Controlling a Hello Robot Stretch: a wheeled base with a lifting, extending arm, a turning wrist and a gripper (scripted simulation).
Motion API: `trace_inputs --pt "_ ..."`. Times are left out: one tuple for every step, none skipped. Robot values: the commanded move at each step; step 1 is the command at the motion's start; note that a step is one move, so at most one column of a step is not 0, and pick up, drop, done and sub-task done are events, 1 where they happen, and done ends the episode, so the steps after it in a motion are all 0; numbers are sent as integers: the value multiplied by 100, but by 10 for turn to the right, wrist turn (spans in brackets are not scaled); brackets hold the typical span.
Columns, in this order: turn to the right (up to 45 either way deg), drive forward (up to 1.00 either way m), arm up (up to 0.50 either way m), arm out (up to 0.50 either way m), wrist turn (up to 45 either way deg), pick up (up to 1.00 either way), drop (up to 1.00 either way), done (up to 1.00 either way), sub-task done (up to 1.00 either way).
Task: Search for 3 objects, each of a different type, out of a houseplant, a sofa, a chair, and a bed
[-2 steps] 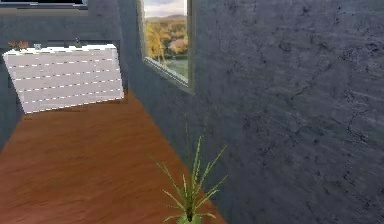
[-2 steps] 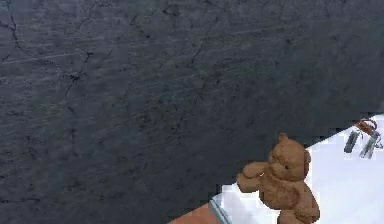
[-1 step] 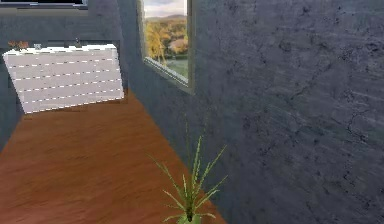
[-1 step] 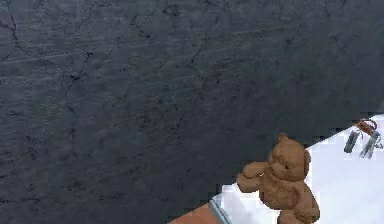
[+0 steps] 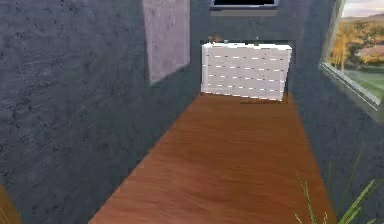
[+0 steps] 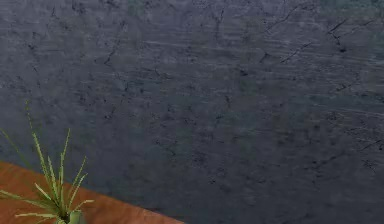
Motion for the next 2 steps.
trace_inputs --pt "-450 0 0 0 0 0 0 0 0" --pt "-270 0 0 0 0 0 0 0 0"
